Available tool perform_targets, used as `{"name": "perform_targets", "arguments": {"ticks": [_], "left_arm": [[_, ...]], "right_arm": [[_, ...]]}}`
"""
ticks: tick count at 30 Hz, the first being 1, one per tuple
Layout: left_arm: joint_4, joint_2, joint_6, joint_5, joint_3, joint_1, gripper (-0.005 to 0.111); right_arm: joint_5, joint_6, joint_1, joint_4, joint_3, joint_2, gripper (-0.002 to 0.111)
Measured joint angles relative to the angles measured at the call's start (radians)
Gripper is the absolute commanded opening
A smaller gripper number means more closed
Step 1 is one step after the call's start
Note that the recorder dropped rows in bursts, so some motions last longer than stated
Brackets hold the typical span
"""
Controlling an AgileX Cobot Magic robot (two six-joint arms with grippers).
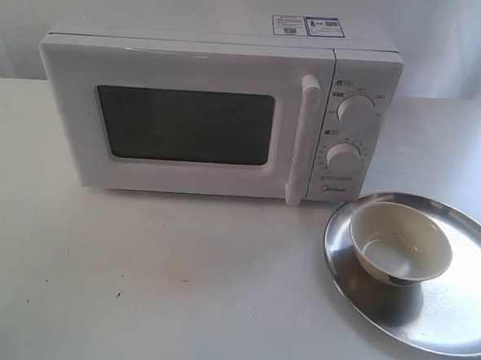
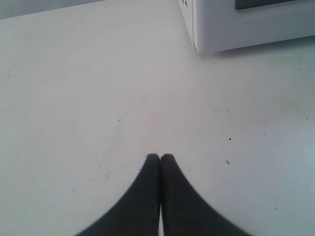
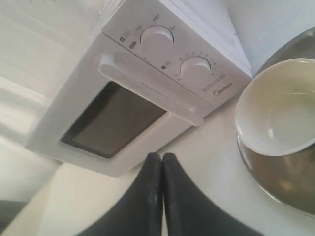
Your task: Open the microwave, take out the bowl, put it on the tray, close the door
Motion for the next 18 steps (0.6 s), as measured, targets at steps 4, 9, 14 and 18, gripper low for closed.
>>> {"name": "perform_targets", "arguments": {"ticks": [4, 9, 14, 18], "left_arm": [[0.0, 0.0, 0.0, 0.0, 0.0, 0.0, 0.0], [0.0, 0.0, 0.0, 0.0, 0.0, 0.0, 0.0], [0.0, 0.0, 0.0, 0.0, 0.0, 0.0, 0.0], [0.0, 0.0, 0.0, 0.0, 0.0, 0.0, 0.0]], "right_arm": [[-0.212, 0.001, -0.234, 0.038, 0.119, -0.147, 0.0], [-0.541, 0.002, -0.575, 0.221, 0.25, -0.262, 0.0], [-0.741, 0.004, -0.779, 0.287, 0.259, -0.27, 0.0], [-0.769, 0.004, -0.799, 0.41, 0.259, -0.27, 0.0]]}}
